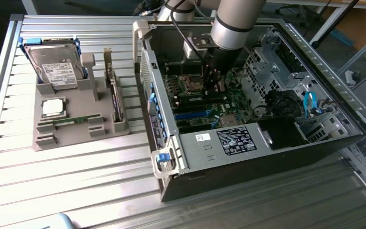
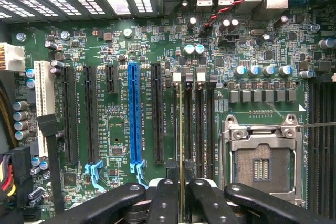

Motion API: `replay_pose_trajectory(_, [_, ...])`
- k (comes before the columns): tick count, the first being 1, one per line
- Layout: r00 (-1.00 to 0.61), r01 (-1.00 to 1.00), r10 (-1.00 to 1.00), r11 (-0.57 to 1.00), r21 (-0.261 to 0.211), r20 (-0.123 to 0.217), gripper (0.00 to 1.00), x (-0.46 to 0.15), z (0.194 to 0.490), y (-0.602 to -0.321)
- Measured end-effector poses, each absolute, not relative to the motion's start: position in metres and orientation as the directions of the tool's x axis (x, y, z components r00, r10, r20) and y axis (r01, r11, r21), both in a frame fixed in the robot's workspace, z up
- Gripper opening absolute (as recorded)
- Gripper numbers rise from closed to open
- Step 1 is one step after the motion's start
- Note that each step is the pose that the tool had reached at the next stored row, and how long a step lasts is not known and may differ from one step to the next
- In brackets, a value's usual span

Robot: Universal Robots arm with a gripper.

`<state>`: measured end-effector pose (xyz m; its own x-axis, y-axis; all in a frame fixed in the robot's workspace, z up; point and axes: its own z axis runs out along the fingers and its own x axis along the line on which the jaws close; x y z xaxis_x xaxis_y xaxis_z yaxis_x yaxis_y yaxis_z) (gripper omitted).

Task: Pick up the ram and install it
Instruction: 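Insert the ram into the slot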

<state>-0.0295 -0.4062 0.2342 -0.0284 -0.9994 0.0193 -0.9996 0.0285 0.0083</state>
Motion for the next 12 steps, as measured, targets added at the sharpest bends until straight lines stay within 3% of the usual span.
replay_pose_trajectory(12, [-0.025, -1.0, -1.0, 0.025, 0.008, 0.019, 0.14, -0.0291, 0.2324, -0.406])
